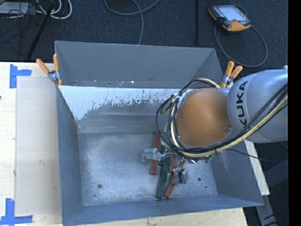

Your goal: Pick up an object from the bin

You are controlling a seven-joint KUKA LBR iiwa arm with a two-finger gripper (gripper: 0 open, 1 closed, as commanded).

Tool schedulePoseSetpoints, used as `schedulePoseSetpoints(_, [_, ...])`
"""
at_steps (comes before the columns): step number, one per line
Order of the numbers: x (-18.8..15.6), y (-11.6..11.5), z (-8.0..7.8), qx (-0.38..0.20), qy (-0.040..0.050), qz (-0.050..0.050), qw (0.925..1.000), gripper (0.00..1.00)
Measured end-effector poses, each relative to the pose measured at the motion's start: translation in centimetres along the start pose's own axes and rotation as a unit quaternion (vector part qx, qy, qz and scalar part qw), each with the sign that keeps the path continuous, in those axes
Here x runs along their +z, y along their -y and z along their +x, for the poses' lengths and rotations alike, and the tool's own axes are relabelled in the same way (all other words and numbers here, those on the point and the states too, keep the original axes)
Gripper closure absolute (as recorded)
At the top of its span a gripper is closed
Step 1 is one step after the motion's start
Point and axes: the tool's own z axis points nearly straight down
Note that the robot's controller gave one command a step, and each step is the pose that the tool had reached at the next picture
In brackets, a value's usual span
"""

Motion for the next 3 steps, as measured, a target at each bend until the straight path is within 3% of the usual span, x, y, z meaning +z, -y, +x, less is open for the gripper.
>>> schedulePoseSetpoints(1, [2.1, 5.8, -1.2, -0.121, 0.0024, 0.000, 0.9926, 1.00])
schedulePoseSetpoints(2, [2.1, 5.8, -1.2, -0.121, 0.0024, 0.000, 0.9926, 1.00])
schedulePoseSetpoints(3, [-5.8, 6.7, -1.2, -0.123, 0.0011, -0.001, 0.9925, 1.00])
